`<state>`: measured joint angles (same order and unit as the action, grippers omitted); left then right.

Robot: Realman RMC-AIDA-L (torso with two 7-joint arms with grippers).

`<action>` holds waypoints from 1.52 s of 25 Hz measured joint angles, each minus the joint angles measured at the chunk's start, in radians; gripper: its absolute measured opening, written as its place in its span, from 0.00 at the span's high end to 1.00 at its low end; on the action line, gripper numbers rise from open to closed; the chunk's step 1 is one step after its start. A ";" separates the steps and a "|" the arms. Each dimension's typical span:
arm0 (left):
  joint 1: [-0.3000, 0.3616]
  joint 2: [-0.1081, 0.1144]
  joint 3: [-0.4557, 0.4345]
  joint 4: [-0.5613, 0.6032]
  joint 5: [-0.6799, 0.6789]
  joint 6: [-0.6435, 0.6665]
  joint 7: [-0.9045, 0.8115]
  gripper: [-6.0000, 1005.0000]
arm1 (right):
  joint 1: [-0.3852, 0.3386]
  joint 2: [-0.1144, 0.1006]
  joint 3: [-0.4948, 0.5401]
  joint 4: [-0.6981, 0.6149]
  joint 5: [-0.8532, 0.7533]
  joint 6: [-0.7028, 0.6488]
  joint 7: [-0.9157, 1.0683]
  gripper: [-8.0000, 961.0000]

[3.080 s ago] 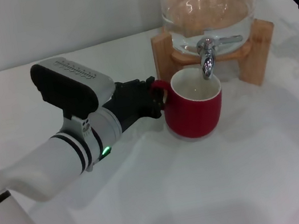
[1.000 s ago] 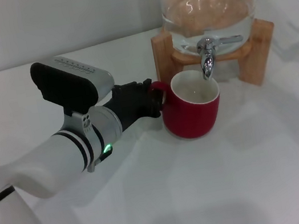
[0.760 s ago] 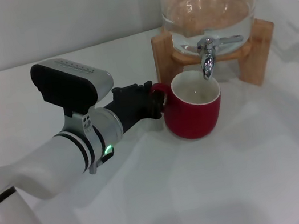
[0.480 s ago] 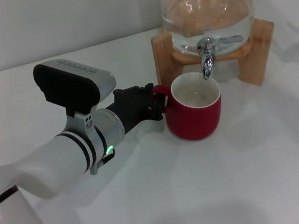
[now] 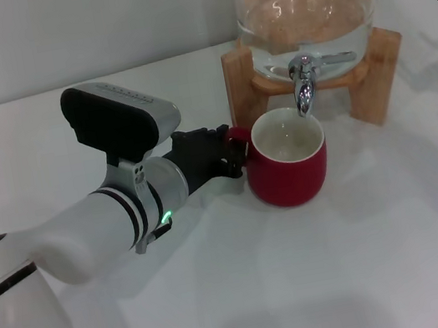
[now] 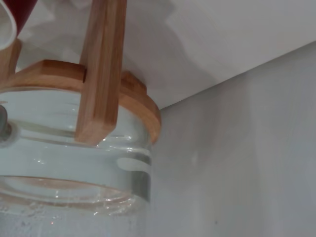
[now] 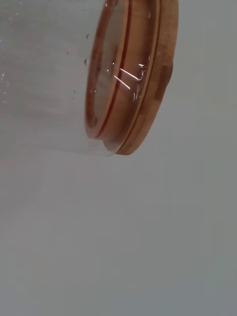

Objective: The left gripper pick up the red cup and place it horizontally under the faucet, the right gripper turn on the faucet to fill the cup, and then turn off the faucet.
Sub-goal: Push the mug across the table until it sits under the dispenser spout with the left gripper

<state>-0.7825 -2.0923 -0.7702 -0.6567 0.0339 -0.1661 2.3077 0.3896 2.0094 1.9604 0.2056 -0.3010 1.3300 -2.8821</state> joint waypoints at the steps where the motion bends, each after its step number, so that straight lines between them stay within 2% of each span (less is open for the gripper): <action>1: 0.000 0.000 0.000 0.000 -0.001 0.002 -0.005 0.78 | 0.000 0.000 0.000 0.000 0.001 0.000 0.000 0.36; 9: -0.010 0.004 0.002 -0.005 0.005 0.037 -0.036 0.78 | 0.000 0.000 0.001 -0.003 0.002 -0.001 -0.001 0.36; 38: 0.000 0.005 0.025 -0.011 0.002 0.039 -0.036 0.78 | 0.002 0.002 0.000 -0.009 0.002 -0.007 0.002 0.36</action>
<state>-0.7826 -2.0878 -0.7454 -0.6674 0.0363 -0.1275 2.2718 0.3916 2.0110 1.9603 0.1969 -0.2992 1.3234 -2.8802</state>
